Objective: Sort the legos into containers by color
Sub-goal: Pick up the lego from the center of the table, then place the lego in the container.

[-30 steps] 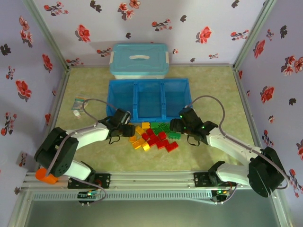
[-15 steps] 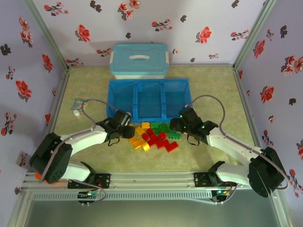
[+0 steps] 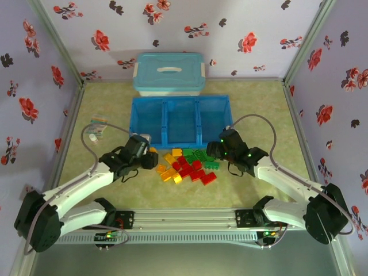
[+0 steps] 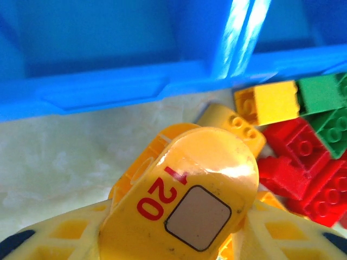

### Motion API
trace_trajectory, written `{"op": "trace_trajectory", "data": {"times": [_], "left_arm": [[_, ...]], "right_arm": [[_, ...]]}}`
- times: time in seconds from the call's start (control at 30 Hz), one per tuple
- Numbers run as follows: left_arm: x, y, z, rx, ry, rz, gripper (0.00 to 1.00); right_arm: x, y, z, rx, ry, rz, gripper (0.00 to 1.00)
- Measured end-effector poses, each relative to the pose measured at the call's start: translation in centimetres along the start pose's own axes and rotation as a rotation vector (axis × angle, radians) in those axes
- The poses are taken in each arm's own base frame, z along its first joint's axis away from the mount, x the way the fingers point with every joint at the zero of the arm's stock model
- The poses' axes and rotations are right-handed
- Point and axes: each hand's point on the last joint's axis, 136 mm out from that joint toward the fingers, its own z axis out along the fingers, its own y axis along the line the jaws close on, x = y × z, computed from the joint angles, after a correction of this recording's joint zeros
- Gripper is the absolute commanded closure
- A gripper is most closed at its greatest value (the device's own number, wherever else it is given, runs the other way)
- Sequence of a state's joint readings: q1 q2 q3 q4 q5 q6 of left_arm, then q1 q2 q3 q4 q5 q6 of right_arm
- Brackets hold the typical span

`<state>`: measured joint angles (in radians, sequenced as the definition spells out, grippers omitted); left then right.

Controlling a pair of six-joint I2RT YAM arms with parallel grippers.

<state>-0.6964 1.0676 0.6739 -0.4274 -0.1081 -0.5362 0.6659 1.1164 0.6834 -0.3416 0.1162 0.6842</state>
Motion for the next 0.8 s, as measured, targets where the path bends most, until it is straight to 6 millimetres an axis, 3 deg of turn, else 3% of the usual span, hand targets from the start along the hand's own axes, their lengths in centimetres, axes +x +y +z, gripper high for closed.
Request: {"op": "trace_trajectory", "data": {"times": [0.13,0.23,0.33,0.4,0.47,0.63,0.8], "left_arm": [[-4.1,0.1,-0.5,-0.011,-0.057,-0.037,0.69],[-6.5,1.0,0.7,-0.038,-0.063,-0.070,0.69],[-7.7,2.2,2.5,-0.067,-0.036,-0.097,0.67],[-8.3,3.2,3.7,-0.087,-0.019,-0.115,0.55],[-8.7,4.0,4.6,-0.105,-0.007,-0.125,0.34],[-10.1,4.5,4.8,-0.104,-0.018,-0.138,0.21],[-10.9,4.2,4.1,-0.095,-0.041,-0.141,0.21]], "right_arm": [[-0.1,0.3,-0.1,-0.008,-0.003,-0.003,0.27],[-0.1,1.0,-0.3,-0.023,-0.002,-0.015,0.27],[0.3,1.6,-0.5,-0.034,0.007,-0.032,0.27],[0.7,1.9,-0.6,-0.037,0.019,-0.045,0.27],[1.2,2.3,-0.7,-0.043,0.033,-0.063,0.27],[2.5,2.8,-0.8,-0.041,0.070,-0.104,0.27],[3.7,3.1,0.1,-0.014,0.122,-0.138,0.28]]}}
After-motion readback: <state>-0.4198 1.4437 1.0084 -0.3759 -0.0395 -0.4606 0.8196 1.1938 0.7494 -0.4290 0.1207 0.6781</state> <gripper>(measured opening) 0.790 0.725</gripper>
